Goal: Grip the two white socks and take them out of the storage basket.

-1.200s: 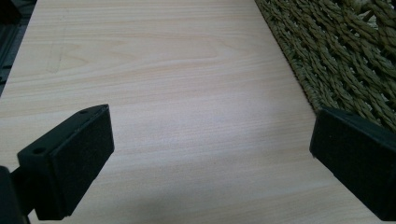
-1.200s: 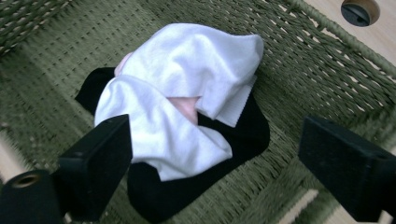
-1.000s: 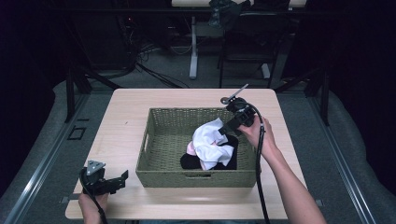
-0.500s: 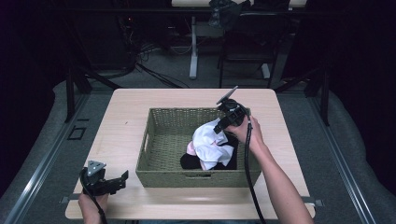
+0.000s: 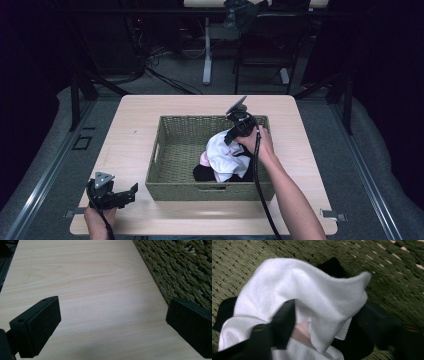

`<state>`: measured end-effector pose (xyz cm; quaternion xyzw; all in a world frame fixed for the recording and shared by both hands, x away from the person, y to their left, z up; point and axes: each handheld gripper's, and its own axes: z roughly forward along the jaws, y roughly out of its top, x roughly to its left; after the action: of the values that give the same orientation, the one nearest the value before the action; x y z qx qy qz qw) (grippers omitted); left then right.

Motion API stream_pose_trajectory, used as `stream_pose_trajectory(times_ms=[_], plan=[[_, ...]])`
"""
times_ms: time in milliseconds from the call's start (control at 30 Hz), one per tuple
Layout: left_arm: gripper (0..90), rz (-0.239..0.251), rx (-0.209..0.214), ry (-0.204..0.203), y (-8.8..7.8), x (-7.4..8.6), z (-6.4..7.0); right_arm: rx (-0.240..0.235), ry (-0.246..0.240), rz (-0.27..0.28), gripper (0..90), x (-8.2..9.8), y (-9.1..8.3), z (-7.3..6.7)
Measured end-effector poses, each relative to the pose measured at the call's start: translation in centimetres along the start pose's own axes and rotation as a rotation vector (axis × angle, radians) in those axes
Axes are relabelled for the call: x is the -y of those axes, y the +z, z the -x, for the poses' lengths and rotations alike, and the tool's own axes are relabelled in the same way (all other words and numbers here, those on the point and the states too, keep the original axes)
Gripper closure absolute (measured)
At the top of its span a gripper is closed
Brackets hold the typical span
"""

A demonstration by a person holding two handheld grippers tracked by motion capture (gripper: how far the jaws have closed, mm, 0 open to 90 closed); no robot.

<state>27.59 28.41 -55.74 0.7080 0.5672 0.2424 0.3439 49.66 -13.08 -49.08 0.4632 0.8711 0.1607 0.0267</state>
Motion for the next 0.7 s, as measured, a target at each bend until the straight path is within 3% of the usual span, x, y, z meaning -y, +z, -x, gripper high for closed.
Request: stream_pose_trajectory(times_ms=[33, 167, 300, 467, 700], plan=[[0.0, 0.000, -0.002, 0.000, 0.0, 0.0, 0.0, -0.006, 0.020, 0.010, 38.8, 0.0, 0.2, -0.1], [0.0, 0.002, -0.004, 0.007, -0.1, -0.1, 0.1, -0.007, 0.029, -0.007, 61.0, 0.1, 0.3, -0.1], [0.0, 0.001, 0.005, 0.003, 0.0, 0.0, 0.1, -0.009, 0.007, -0.034, 77.0, 0.2, -0.1, -0.1], [0.0, 0.005, 0.006, 0.003, 0.0, -0.1, 0.1, 0.003, -0.005, -0.016, 81.1, 0.3, -1.0, -0.6], [0.0, 0.003, 0.017, 0.004, 0.0, -0.1, 0.1, -0.001, -0.041, -0.017, 81.8, -0.1, -3.8, -1.2]])
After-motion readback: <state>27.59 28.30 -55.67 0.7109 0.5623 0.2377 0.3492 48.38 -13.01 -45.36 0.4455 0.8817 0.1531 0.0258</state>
